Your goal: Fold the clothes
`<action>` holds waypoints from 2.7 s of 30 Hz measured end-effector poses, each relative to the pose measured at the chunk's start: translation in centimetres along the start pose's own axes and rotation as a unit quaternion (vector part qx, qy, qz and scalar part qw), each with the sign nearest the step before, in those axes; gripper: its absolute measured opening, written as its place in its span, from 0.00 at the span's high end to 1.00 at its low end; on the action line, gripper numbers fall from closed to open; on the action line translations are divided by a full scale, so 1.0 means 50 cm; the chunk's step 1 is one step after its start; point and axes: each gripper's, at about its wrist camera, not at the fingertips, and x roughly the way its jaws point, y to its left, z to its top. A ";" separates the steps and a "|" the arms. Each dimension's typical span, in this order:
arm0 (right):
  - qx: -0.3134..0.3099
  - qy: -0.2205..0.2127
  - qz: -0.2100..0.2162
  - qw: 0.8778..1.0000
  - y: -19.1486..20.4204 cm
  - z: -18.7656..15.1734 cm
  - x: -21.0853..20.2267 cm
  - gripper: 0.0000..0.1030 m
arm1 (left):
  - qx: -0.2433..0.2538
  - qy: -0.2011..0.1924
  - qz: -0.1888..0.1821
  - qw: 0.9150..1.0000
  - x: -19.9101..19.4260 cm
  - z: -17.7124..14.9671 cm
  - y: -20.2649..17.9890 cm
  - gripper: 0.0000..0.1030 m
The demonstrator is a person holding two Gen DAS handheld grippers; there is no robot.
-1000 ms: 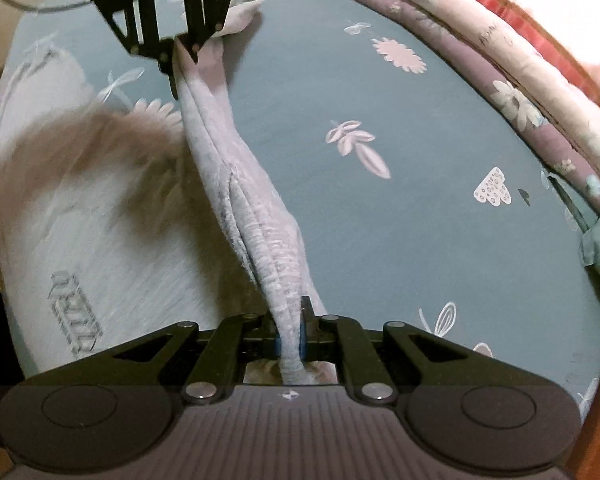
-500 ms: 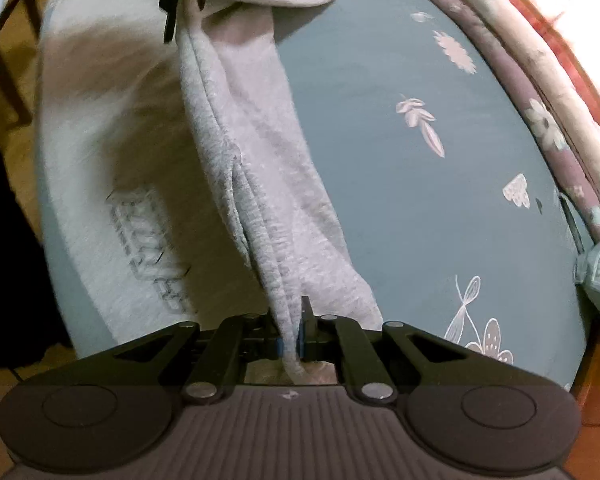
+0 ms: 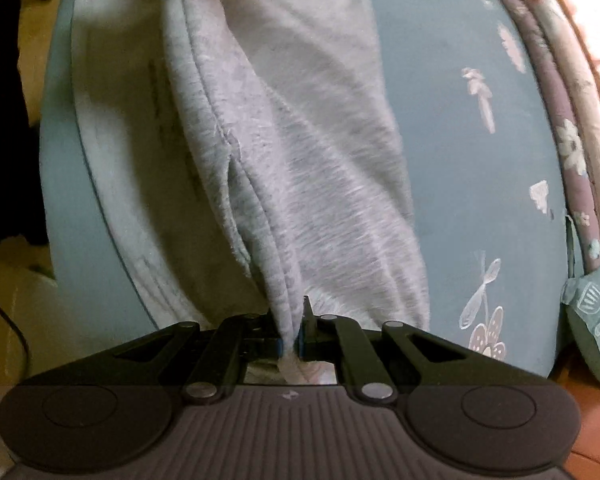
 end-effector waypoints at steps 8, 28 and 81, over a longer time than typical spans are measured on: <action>0.020 0.019 -0.006 1.000 0.003 -0.002 0.005 0.92 | 0.014 0.000 -0.028 1.000 0.033 0.030 -0.010 0.98; 0.085 0.016 0.016 0.996 0.010 0.015 0.053 0.86 | 0.011 0.049 -0.036 0.998 0.109 0.042 -0.026 0.94; 0.683 -0.106 0.136 0.709 -0.093 -0.021 -0.062 0.71 | -0.602 -0.221 0.058 0.765 -0.074 -0.245 -0.008 0.37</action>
